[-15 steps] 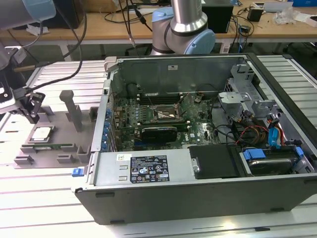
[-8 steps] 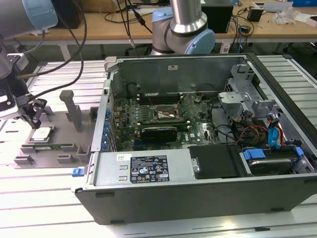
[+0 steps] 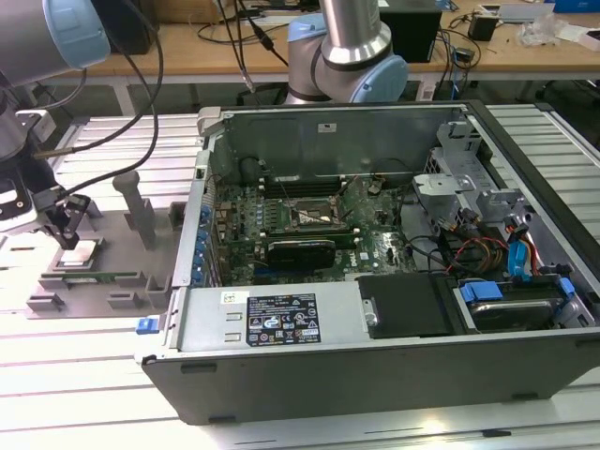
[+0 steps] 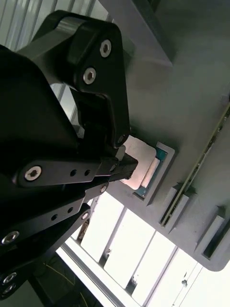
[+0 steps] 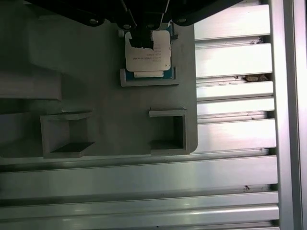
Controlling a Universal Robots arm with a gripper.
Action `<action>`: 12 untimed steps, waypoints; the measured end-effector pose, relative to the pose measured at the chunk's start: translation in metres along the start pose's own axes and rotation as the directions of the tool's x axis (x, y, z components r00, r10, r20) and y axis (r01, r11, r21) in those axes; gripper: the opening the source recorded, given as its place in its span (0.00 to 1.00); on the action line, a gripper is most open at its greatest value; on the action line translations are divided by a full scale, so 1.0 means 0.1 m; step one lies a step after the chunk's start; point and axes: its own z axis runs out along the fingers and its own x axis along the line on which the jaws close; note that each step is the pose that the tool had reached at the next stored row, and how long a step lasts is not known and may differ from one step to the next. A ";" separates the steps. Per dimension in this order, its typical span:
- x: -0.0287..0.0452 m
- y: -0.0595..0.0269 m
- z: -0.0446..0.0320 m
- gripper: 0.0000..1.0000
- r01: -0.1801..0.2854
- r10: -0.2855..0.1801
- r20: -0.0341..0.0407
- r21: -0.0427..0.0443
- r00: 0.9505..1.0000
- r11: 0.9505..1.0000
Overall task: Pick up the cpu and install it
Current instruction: 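Pick up the cpu and move it towards the insertion slot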
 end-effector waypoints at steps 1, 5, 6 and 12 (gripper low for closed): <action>0.000 0.000 0.001 0.11 0.000 0.000 0.000 0.000 1.000 1.000; 0.001 0.000 0.002 0.11 0.000 0.000 0.000 0.000 1.000 1.000; 0.001 0.000 0.002 0.17 0.000 0.000 0.000 0.000 1.000 1.000; 0.002 0.000 0.005 0.54 0.000 0.000 0.000 0.000 1.000 1.000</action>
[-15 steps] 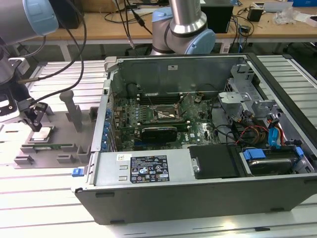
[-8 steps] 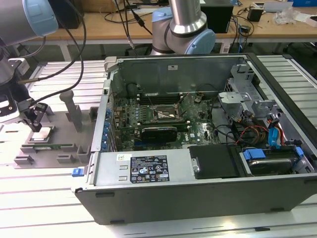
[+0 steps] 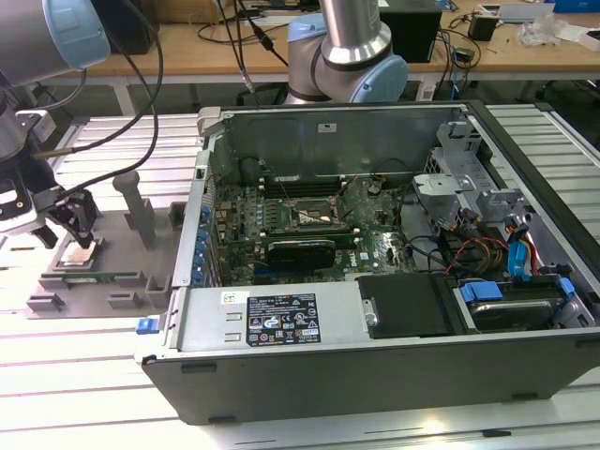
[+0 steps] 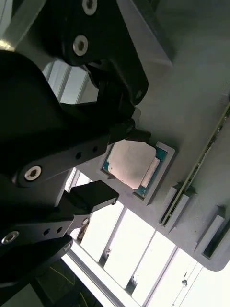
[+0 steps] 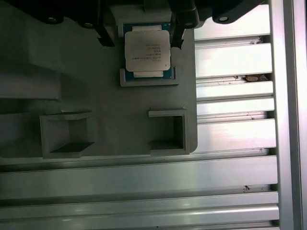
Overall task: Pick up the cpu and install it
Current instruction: 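Pick up the cpu and move it towards the insertion slot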
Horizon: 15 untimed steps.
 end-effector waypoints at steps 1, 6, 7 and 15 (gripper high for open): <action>0.000 0.000 0.000 0.60 0.000 0.000 0.000 0.000 1.000 1.000; 0.002 -0.002 0.047 0.60 0.000 0.000 0.000 -0.002 1.000 1.000; 0.003 -0.002 0.065 0.60 0.000 0.000 0.000 -0.002 1.000 1.000; 0.033 -0.011 0.246 0.60 0.001 -0.001 0.000 -0.005 1.000 1.000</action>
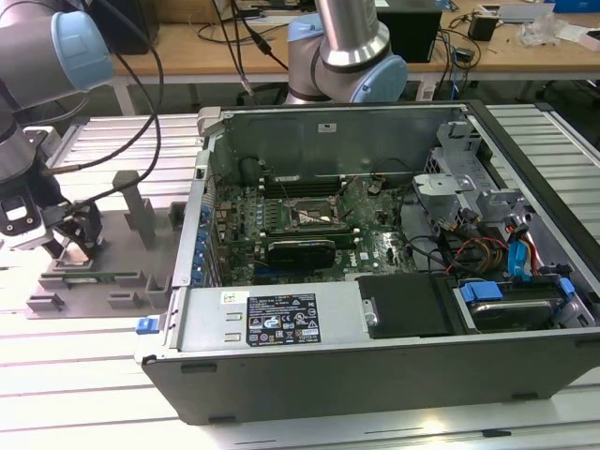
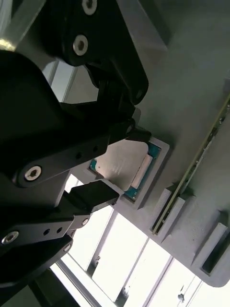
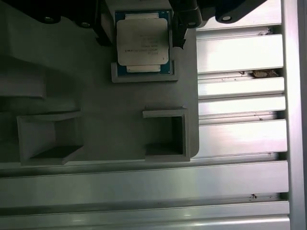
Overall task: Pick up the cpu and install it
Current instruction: 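Pick up the cpu and move it towards the insertion slot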
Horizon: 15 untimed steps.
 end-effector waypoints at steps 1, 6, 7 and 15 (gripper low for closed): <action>0.001 0.001 0.006 0.60 0.001 -0.001 0.000 0.000 1.000 1.000; -0.013 0.011 0.029 0.60 0.030 -0.030 -0.001 -0.001 1.000 1.000; -0.016 0.016 0.033 0.60 0.037 -0.037 -0.002 -0.001 0.999 0.999; -0.013 0.038 0.060 0.60 0.045 -0.045 -0.003 -0.010 0.999 0.999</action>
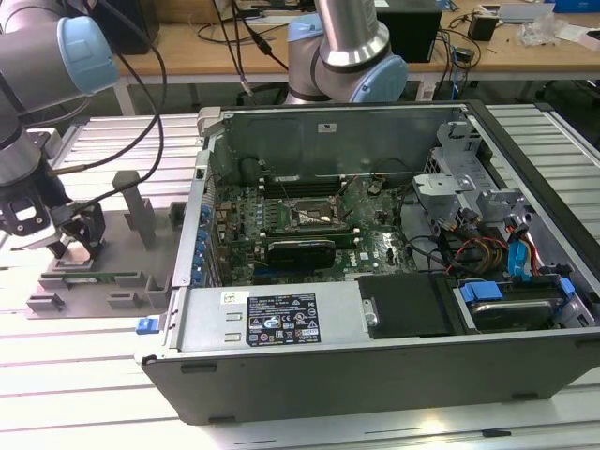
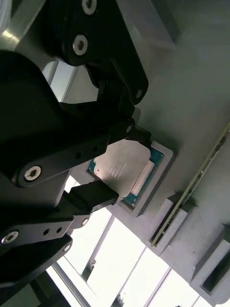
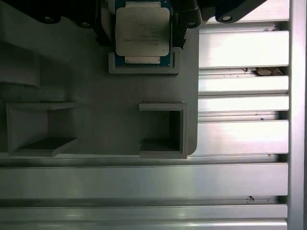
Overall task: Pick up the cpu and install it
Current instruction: 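Pick up the cpu and move it towards the insertion slot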
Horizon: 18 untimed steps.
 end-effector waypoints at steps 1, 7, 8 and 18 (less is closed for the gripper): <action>0.000 0.000 0.002 0.60 0.001 -0.001 0.000 -0.001 1.000 1.000; -0.001 0.000 0.003 0.60 0.012 -0.012 -0.001 -0.001 1.000 1.000; 0.000 0.000 0.003 0.60 0.012 -0.012 -0.001 -0.001 1.000 1.000; -0.017 0.000 0.003 0.60 0.011 -0.011 -0.026 -0.005 1.000 1.000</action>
